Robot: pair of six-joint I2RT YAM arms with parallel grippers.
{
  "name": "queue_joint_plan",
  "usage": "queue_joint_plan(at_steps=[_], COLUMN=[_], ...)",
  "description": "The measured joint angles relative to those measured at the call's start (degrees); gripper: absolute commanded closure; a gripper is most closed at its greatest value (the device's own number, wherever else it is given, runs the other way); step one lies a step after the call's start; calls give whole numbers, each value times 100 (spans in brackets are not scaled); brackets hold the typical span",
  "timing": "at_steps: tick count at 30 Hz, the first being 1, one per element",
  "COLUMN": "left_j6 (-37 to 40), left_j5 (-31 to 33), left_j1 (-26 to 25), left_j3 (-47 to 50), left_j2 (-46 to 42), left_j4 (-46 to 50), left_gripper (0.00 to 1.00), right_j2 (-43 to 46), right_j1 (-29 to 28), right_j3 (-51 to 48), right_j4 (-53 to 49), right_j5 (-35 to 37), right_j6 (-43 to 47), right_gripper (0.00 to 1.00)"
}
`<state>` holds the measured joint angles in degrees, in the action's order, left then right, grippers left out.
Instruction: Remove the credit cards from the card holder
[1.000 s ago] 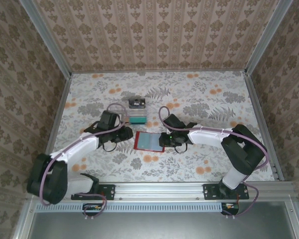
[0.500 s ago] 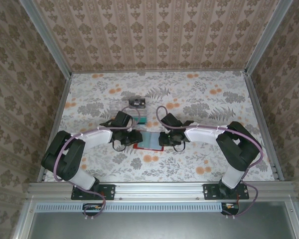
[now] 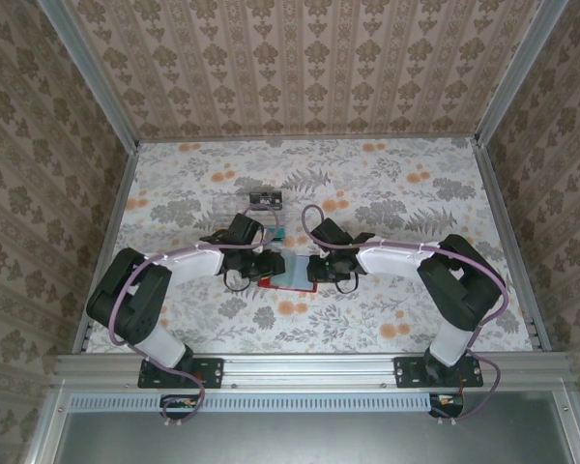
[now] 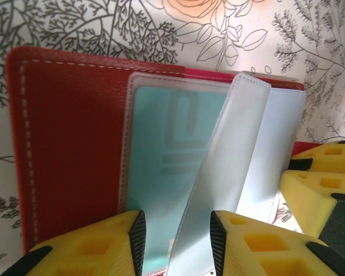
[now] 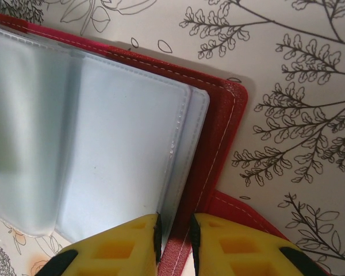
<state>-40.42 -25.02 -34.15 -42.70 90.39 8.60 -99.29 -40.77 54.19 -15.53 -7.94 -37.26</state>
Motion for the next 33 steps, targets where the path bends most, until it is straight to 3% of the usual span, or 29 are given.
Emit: queue_joint_plan(at_steps=[18, 33], left_j6=[-575, -564], left_j5=[-892, -1165], left_j1=[-105, -319], left_j3=[396, 278], left_j2=[0, 203], left_j4=[-1526, -1469], left_gripper=[61, 63], right_j2=[-2, 326], right_j1=[11, 164], right_j3=[-24, -442], right_j4=[63, 393], right_j5=[-24, -103], right_j6=[-46, -251], right_gripper=[74, 67])
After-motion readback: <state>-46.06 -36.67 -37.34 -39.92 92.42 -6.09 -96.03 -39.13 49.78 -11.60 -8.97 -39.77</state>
